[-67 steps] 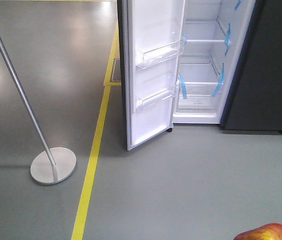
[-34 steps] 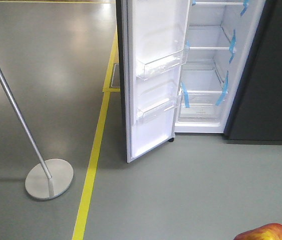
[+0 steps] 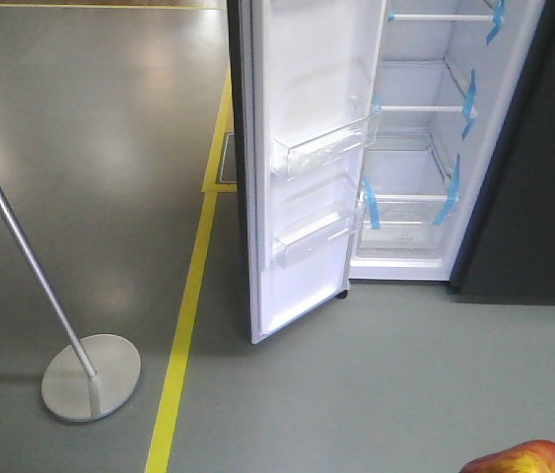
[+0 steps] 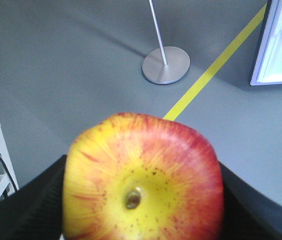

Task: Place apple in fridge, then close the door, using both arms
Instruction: 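Approach the open fridge door bins, stopping in front of them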

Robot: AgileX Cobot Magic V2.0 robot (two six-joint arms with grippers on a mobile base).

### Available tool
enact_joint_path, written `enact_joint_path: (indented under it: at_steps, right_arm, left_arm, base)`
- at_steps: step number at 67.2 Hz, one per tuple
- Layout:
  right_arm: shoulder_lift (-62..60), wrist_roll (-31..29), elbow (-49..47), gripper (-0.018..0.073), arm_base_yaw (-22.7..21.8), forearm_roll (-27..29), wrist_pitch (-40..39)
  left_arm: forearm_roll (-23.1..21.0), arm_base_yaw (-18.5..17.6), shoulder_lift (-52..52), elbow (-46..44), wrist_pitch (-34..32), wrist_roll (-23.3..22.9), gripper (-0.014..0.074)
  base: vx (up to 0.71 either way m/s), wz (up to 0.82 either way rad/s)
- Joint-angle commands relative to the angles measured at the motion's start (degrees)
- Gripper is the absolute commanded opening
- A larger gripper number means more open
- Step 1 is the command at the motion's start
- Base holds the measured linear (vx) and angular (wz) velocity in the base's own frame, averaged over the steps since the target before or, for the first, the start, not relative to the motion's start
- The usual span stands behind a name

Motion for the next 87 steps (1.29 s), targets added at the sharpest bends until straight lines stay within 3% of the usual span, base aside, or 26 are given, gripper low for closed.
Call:
enact_joint_path:
  at_steps: [1,87]
  right_arm:
    - [0.41,-0.27,-1.42,0.0088,0.0,2.95,-2.25]
    - [0.41,-0.27,-1.42,0.0088,0.0,2.95,-2.25]
  left_arm:
    - [0.0,0.06,-0.76,-0.98,-3.89,-0.12,-0.0006]
    - [0.0,0.06,-0.76,-0.98,-3.89,-0.12,-0.0006]
  base:
    - [0.17,0.04]
    - [0.14,0.01]
